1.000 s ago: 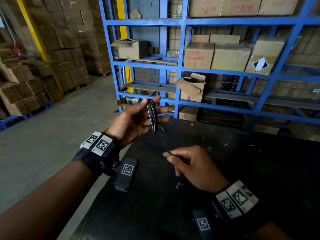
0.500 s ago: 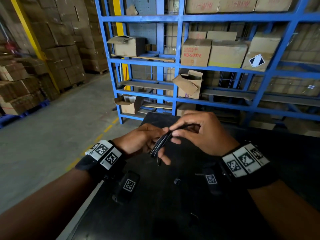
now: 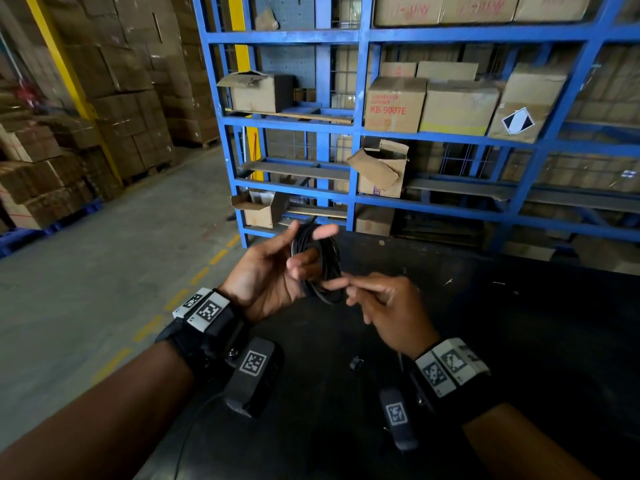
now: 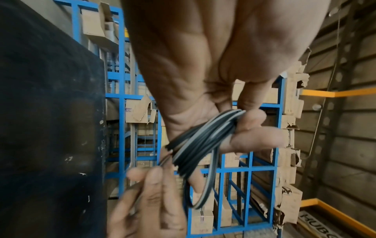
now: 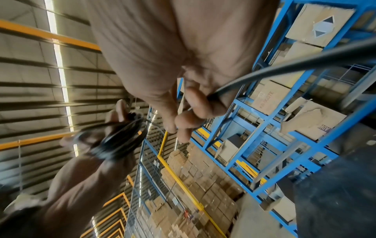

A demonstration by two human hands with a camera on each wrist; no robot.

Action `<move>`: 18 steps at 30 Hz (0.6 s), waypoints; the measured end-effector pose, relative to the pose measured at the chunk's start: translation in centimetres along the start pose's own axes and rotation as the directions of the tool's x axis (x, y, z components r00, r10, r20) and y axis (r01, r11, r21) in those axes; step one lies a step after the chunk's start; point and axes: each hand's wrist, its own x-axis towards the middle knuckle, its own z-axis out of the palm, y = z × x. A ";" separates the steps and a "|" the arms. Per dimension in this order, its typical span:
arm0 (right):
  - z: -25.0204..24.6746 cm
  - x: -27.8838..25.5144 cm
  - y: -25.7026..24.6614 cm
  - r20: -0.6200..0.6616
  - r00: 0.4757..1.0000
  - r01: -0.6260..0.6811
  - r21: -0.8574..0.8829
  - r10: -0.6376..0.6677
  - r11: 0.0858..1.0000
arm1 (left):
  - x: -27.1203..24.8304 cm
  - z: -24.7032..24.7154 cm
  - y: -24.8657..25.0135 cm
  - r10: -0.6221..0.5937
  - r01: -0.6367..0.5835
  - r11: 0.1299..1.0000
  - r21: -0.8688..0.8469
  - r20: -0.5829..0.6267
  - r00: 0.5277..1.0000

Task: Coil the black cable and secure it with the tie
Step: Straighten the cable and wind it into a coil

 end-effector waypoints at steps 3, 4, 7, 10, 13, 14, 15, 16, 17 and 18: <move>1.4 -1.4 -0.2 0.067 0.997 -0.018 -0.103 0.025 0.994 | 0.7 -0.1 0.2 0.134 -0.119 0.988 0.102 -0.150 0.980; 1.7 -1.8 -0.5 0.112 0.993 -0.005 -0.154 0.023 0.988 | 0.9 -0.2 0.3 0.170 -0.142 0.978 0.155 -0.189 0.967; 2.0 -2.3 -1.7 0.232 0.972 0.035 -0.269 0.029 0.962 | 1.4 0.2 0.2 0.273 -0.140 0.899 0.416 -0.281 0.920; 1.4 -1.9 -3.0 0.275 0.962 0.093 -0.359 0.010 0.929 | 1.7 0.1 -0.4 0.339 -0.067 0.754 0.653 -0.300 0.892; 0.4 -1.2 -4.0 0.309 0.950 0.190 -0.442 -0.050 0.877 | 1.8 -0.7 -1.4 0.359 -0.003 0.559 0.829 -0.239 0.902; 0.1 -0.9 -4.4 0.315 0.947 0.203 -0.462 -0.054 0.863 | 1.8 -1.0 -1.7 0.345 0.024 0.502 0.864 -0.225 0.911; -0.2 -0.7 -4.7 0.322 0.945 0.217 -0.476 -0.060 0.852 | 1.8 -1.3 -2.0 0.331 0.052 0.434 0.899 -0.213 0.919; -0.6 -0.4 -5.0 0.328 0.942 0.230 -0.479 -0.070 0.847 | 1.6 -1.5 -2.3 0.310 0.080 0.353 0.932 -0.197 0.930; -1.0 -0.1 -5.3 0.335 0.939 0.239 -0.468 -0.080 0.851 | 1.5 -1.7 -2.6 0.273 0.103 0.280 0.955 -0.182 0.945; -1.4 0.2 -5.4 0.344 0.935 0.246 -0.452 -0.088 0.857 | 1.3 -1.7 -2.9 0.213 0.125 0.235 0.964 -0.176 0.961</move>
